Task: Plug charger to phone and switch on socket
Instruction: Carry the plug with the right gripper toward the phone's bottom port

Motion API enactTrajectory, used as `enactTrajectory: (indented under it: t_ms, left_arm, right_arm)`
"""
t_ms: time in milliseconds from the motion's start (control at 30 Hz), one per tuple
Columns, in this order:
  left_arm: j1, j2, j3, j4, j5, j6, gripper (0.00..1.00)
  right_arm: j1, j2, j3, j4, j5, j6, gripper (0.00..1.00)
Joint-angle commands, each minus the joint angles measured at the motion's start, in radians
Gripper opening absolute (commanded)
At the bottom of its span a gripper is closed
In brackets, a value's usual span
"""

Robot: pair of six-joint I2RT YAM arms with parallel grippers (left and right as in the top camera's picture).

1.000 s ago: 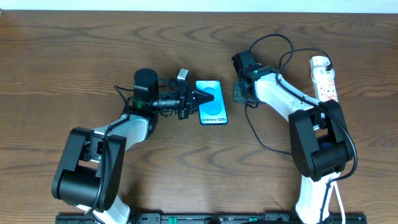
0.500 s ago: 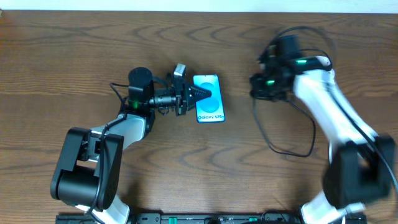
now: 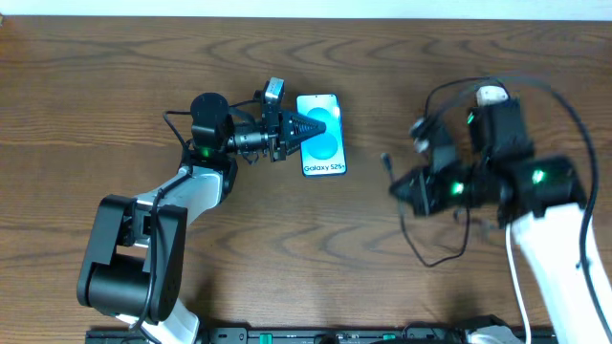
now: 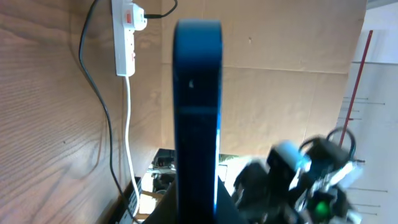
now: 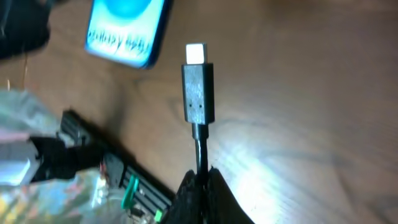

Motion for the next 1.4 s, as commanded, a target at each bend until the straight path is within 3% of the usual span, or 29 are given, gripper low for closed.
enactTrajectory:
  t_ms: [0, 233, 400, 767, 1367]
  left_arm:
    - [0.0, -0.014, 0.031, 0.011, -0.01, 0.015, 0.07]
    - [-0.03, -0.014, 0.031, 0.011, -0.139, 0.009, 0.07]
    - [-0.082, -0.014, 0.031, 0.012, -0.252, 0.017, 0.08]
    - [-0.092, -0.014, 0.031, 0.023, -0.243, 0.172, 0.07]
    - [-0.07, -0.014, 0.03, 0.022, -0.122, 0.199, 0.07]
  right_arm:
    - [0.103, -0.099, -0.117, 0.06, 0.068, 0.188, 0.01]
    - [0.346, -0.193, -0.303, 0.33, 0.19, 0.451, 0.01]
    - [0.438, -0.161, -0.33, 0.404, 0.308, 0.509, 0.01]
    - [0.438, -0.135, -0.306, 0.436, 0.304, 0.546, 0.01]
    - [0.438, -0.135, -0.283, 0.402, 0.32, 0.515, 0.01]
